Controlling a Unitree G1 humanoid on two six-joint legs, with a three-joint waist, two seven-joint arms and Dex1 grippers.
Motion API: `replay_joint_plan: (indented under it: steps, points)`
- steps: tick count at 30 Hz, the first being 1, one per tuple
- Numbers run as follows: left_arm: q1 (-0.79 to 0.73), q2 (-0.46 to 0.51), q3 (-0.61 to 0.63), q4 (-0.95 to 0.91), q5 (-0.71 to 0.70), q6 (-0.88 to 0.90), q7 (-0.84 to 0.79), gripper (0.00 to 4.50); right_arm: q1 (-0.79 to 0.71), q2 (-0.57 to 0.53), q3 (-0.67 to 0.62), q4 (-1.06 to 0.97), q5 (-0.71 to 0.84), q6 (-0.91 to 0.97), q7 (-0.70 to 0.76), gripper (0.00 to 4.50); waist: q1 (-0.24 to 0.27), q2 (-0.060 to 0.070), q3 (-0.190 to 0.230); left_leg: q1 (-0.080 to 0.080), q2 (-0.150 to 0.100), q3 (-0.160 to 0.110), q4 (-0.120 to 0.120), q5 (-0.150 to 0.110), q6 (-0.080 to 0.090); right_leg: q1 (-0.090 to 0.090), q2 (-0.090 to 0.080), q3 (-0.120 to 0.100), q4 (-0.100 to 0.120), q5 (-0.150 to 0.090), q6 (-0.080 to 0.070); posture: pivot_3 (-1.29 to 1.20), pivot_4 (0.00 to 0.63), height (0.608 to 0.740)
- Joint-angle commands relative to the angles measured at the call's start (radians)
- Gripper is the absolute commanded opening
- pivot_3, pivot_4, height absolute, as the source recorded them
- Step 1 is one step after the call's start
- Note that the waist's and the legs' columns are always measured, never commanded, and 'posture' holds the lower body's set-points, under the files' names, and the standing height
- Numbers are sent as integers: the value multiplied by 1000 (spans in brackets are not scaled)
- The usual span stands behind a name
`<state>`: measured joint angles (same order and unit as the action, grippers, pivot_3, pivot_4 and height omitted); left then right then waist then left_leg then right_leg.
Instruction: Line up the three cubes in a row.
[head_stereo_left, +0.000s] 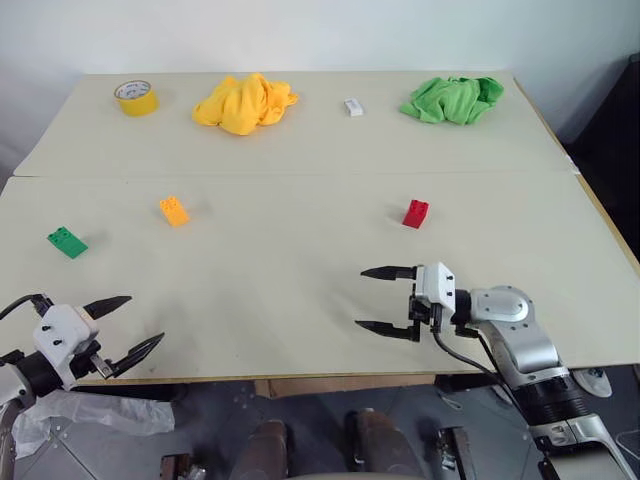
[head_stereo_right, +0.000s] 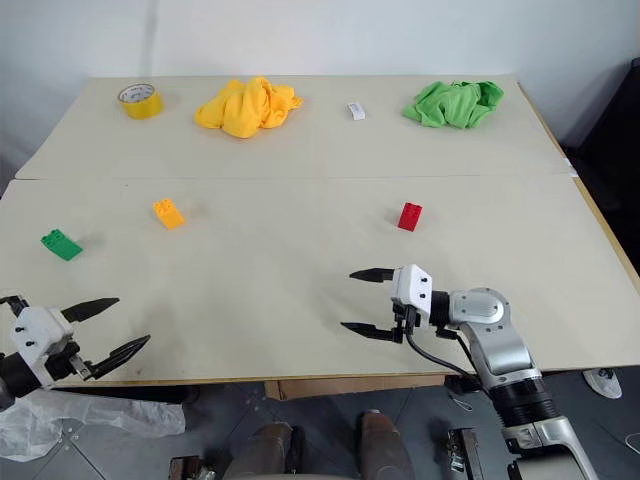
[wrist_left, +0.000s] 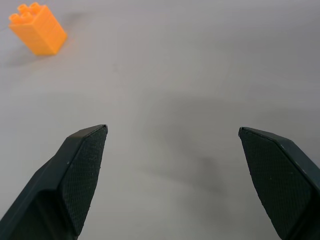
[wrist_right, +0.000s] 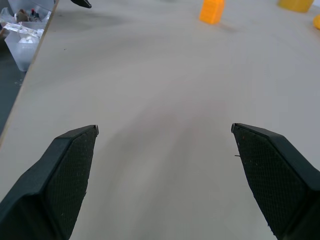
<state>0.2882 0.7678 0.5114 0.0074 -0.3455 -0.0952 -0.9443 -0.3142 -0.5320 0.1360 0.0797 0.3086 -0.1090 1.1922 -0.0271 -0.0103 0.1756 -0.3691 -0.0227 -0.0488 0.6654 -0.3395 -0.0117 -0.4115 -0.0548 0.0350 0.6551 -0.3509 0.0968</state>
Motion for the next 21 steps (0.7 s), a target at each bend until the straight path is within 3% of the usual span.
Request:
replay_joint_plan:
  steps: [1,6,10,16,21]
  points:
    - [-6,29,12,-9,3,-11,-13,4462,-11,-10,-16,-14,5,-25,9,4500,0,0,0,0,0,0,0,0,0,0,0,0,0,0,0,0,150,740]
    - [-60,19,-1,-45,-53,48,-14,4462,-4,-14,-64,-42,22,-2,-48,4500,1,0,0,0,0,0,1,0,0,0,0,0,1,0,0,0,150,740]
    - [-125,-14,-63,-218,-181,186,7,4462,55,-33,-204,-99,75,66,-169,4500,9,0,0,-1,0,-1,1,0,0,0,0,0,1,0,0,0,150,740]
    - [-279,-76,-285,-417,-154,238,52,4462,180,-29,-481,21,64,48,-432,4500,27,-1,-1,0,-1,0,2,0,0,1,-1,0,1,0,0,0,150,740]
    - [-323,-120,-362,-417,-132,254,67,4462,214,-21,-504,59,-5,21,-543,4500,2,0,-1,1,1,3,2,0,0,0,3,3,5,0,0,0,150,740]
